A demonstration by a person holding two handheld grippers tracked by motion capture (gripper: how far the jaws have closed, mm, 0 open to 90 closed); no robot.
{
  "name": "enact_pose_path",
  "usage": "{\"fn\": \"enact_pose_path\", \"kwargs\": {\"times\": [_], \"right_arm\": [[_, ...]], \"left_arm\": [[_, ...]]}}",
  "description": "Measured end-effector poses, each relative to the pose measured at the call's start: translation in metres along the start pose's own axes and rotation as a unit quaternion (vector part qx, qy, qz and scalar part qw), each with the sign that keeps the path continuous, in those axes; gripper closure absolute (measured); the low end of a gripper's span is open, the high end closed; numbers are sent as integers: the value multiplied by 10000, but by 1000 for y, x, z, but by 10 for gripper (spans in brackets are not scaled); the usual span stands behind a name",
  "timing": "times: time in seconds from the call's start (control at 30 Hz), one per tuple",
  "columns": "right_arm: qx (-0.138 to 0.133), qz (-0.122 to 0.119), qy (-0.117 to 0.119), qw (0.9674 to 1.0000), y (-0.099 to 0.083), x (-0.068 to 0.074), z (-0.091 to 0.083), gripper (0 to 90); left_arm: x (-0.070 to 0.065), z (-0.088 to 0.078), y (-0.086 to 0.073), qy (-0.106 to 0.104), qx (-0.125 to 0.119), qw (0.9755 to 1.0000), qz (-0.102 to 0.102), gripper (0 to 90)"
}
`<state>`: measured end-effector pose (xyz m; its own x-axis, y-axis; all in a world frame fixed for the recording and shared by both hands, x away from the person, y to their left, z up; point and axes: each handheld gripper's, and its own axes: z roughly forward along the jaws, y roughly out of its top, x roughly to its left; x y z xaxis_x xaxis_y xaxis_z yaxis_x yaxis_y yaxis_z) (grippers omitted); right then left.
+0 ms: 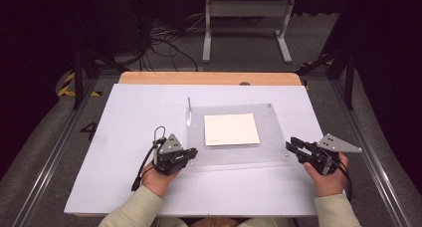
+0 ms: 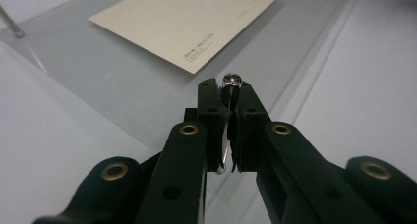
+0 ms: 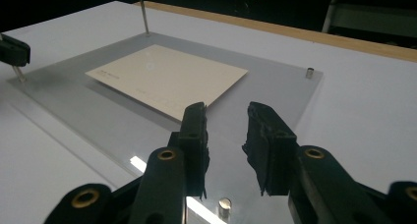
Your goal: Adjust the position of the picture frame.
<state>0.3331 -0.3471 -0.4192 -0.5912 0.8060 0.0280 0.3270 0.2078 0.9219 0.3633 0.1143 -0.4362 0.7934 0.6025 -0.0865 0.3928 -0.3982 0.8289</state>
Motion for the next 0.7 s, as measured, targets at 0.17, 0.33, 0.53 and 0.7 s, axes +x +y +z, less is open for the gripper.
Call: {"fn": "enact_pose_path", "kwargs": {"times": [0.17, 0.33, 0.53, 0.7], "right_arm": [[38, -60, -3, 10000, -3, 1, -2, 737], [238, -242, 85, 9994, -5, 9, 0, 716], [435, -400, 229, 9980, -6, 18, 5, 702], [586, -442, 335, 9967, -7, 22, 12, 674]], "left_arm": [[16, -5, 0, 173, -176, 9994, -236, 845], [30, -3, -2, 505, -242, 9975, -434, 841], [48, -1, -10, 904, -231, 9921, -834, 824], [55, -3, -13, 928, -323, 9909, -918, 762]]}}
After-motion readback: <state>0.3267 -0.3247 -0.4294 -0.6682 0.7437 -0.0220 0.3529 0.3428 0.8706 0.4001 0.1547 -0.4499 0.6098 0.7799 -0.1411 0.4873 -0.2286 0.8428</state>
